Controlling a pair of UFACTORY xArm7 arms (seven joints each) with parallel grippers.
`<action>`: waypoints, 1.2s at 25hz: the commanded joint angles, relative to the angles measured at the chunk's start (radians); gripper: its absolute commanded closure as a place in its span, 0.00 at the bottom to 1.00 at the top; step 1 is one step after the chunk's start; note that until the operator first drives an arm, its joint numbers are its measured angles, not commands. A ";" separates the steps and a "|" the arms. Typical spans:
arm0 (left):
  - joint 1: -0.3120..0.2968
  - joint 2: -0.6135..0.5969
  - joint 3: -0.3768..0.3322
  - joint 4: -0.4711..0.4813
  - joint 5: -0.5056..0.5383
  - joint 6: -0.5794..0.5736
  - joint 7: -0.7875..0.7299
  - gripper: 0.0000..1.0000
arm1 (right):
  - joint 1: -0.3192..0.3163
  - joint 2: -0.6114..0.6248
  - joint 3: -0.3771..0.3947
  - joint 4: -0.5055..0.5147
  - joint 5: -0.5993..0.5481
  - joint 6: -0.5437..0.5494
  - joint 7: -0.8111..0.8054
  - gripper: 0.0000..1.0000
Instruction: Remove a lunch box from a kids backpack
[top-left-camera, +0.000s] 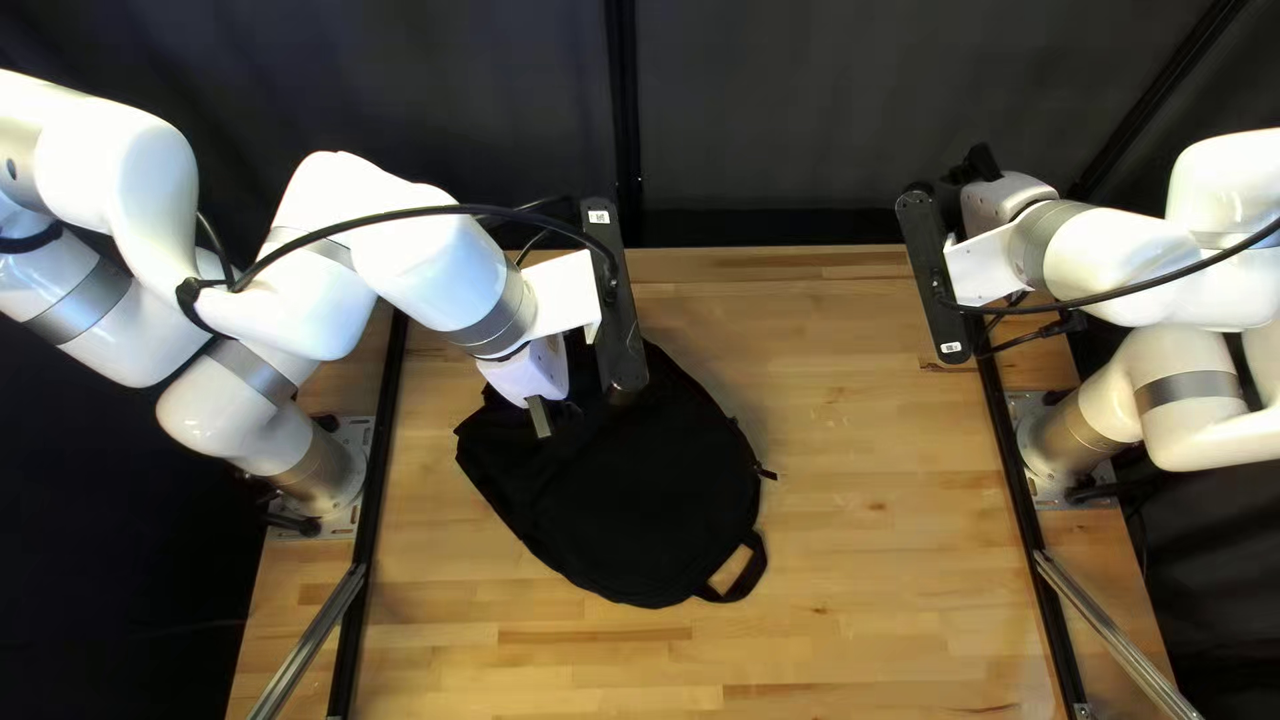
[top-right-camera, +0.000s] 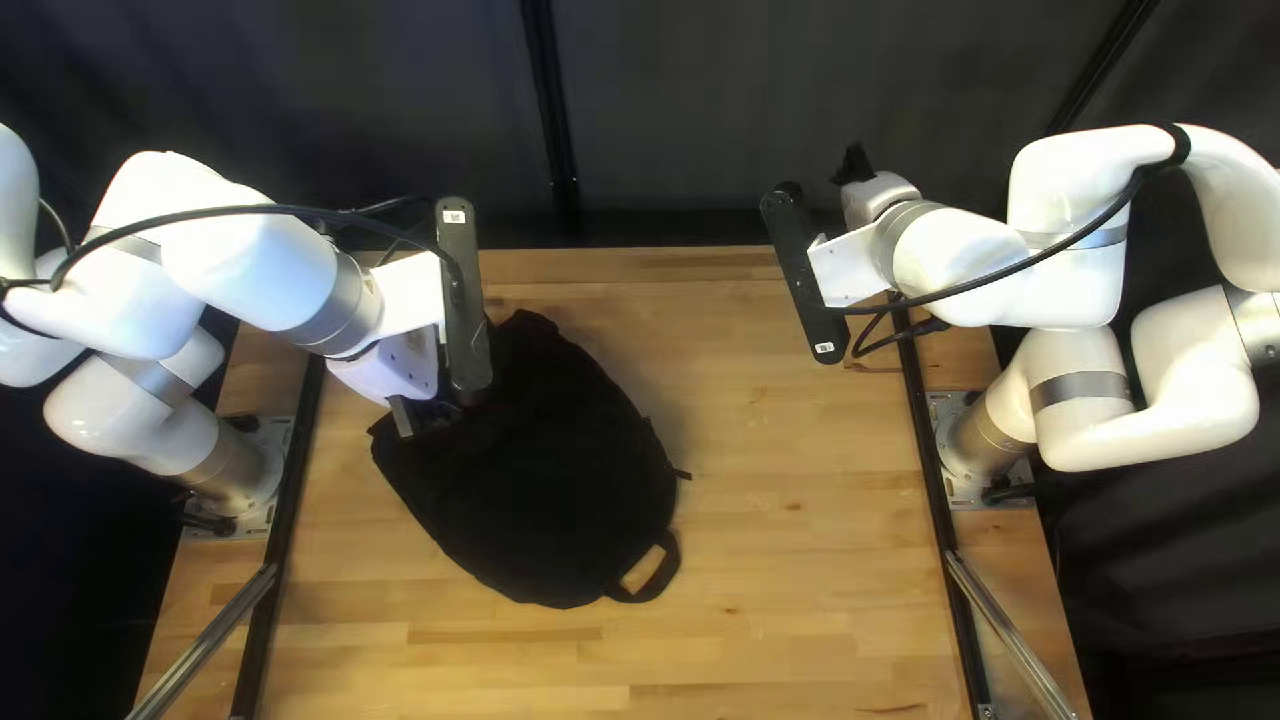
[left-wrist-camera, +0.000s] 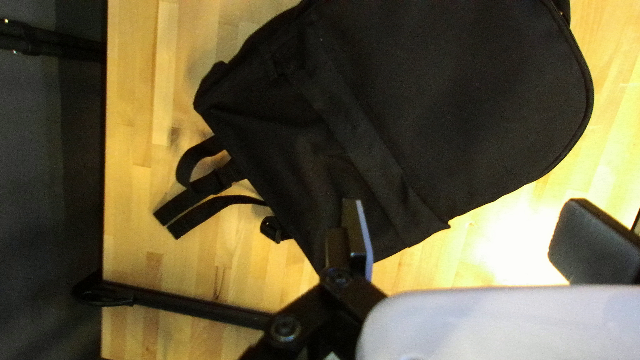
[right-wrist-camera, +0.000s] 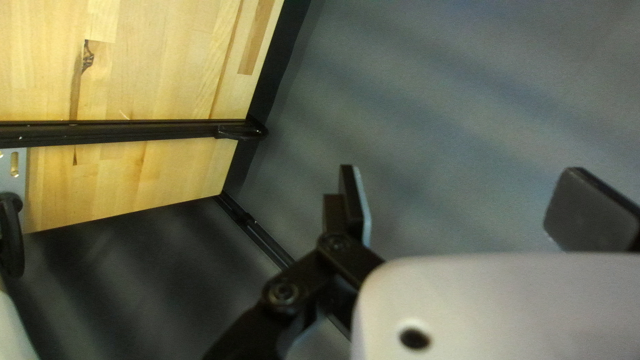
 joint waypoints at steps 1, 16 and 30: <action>0.061 -0.056 0.030 -0.180 0.015 -0.185 -0.116 0.00 | 0.000 0.000 0.000 0.000 0.000 0.000 0.000 0.00; -0.013 0.263 0.157 -0.123 -0.251 -0.263 -0.143 0.00 | 0.000 0.000 0.000 0.000 0.000 0.000 0.000 0.00; -0.012 0.527 0.197 -0.012 -0.346 -0.150 -0.154 0.00 | 0.000 0.000 0.000 0.000 0.000 0.000 0.000 0.00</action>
